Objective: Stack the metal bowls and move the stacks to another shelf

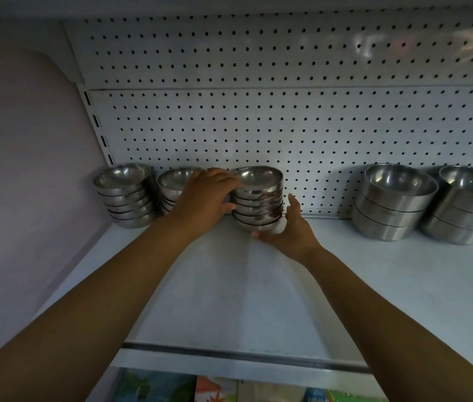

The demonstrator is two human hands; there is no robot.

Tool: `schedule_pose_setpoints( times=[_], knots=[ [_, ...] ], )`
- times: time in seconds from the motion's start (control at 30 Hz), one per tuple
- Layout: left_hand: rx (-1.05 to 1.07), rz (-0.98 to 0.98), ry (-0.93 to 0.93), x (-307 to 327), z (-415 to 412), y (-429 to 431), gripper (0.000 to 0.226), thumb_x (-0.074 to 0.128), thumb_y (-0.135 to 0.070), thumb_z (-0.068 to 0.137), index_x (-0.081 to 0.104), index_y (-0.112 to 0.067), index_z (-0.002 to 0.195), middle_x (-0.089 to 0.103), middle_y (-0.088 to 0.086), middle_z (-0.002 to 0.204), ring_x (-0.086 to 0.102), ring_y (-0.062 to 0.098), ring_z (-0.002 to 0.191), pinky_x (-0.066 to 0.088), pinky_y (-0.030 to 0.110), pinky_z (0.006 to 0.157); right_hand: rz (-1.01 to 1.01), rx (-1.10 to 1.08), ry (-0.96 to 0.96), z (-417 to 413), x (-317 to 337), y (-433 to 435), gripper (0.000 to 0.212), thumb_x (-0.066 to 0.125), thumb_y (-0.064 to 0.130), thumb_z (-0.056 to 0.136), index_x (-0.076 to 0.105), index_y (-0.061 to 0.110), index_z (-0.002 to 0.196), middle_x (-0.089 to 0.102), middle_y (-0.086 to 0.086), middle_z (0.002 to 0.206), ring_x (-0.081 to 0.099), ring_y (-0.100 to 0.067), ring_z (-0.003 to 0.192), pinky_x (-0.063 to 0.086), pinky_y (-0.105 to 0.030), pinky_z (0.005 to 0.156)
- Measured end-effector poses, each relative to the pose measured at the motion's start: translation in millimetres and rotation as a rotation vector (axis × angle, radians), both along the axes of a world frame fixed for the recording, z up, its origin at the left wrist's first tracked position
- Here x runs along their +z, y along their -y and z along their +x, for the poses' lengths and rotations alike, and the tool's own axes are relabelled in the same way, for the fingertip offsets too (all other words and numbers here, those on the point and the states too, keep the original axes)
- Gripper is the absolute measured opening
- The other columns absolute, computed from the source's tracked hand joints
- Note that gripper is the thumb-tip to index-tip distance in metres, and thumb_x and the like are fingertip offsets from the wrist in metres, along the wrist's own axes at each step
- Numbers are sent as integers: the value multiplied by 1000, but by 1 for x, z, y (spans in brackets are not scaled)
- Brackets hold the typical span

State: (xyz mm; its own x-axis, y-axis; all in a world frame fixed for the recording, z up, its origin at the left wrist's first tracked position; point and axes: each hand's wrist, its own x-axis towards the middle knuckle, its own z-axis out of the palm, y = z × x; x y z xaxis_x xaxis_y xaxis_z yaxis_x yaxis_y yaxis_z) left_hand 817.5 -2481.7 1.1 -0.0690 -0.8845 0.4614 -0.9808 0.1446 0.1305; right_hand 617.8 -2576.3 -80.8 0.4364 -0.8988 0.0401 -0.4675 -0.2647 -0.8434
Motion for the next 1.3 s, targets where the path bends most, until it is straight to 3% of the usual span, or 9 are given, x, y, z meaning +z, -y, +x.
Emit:
schedule_pose_setpoints(
  times=[0.1,0.17,0.37,0.7,0.83,1.0,1.07,1.17,1.3],
  knots=[
    [-8,-8,-147,-4,-7,-28,53,82,-14,84,64,-12,134,64,10,136,55,31,129,42,47,108,-18,76,-20,-22,13,-21,119,90,34,77,9,28,163,46,12,143,44,-13,138,35,-19,94],
    [8,-7,-217,-10,-12,-51,55,80,-16,87,61,-12,138,63,11,136,57,31,126,44,45,107,-54,95,-25,-36,19,-40,112,90,44,75,19,33,161,42,14,152,40,-13,143,36,-24,102],
    [41,58,-389,-39,-26,-121,62,79,-35,88,57,-17,143,57,2,145,51,20,133,35,29,112,-123,26,-1,-71,26,-118,107,83,63,69,29,39,159,33,21,162,34,-6,148,33,-35,121],
    [84,101,-509,-67,-65,-240,61,77,-38,88,56,-21,144,54,-5,148,45,13,139,31,29,117,-141,-61,8,-112,1,-231,88,84,51,76,42,37,152,45,17,156,39,-5,146,36,-39,122],
    [176,119,-580,-84,-92,-292,64,78,-41,87,56,-24,144,53,-6,149,44,11,139,36,37,118,-154,-3,-24,-130,-7,-265,81,84,45,80,46,36,151,46,18,155,39,-3,144,36,-38,122],
    [289,102,-628,-106,-152,-349,60,82,-31,85,60,-17,139,59,-1,140,48,10,126,40,31,107,-161,96,-117,-171,-17,-306,75,82,43,84,47,33,151,47,18,152,40,2,135,34,-21,110],
    [328,108,-661,-118,-182,-372,59,81,-32,85,61,-18,139,57,-8,136,50,12,127,42,34,108,-137,131,-134,-196,-28,-323,74,82,43,84,50,30,150,51,16,150,44,2,133,35,-17,107],
    [344,113,-722,-142,-228,-405,53,80,-33,86,60,-30,134,50,-27,128,45,-1,124,37,24,104,-96,172,-179,-235,-49,-348,72,82,42,83,53,27,147,52,17,146,45,3,131,36,-16,109],
    [479,207,-772,-171,-273,-457,58,80,-36,85,61,-22,138,57,-13,132,50,6,126,38,21,104,-27,238,-241,-266,-77,-391,69,82,41,85,54,25,147,53,11,149,45,-1,134,31,-12,105]
  ],
)
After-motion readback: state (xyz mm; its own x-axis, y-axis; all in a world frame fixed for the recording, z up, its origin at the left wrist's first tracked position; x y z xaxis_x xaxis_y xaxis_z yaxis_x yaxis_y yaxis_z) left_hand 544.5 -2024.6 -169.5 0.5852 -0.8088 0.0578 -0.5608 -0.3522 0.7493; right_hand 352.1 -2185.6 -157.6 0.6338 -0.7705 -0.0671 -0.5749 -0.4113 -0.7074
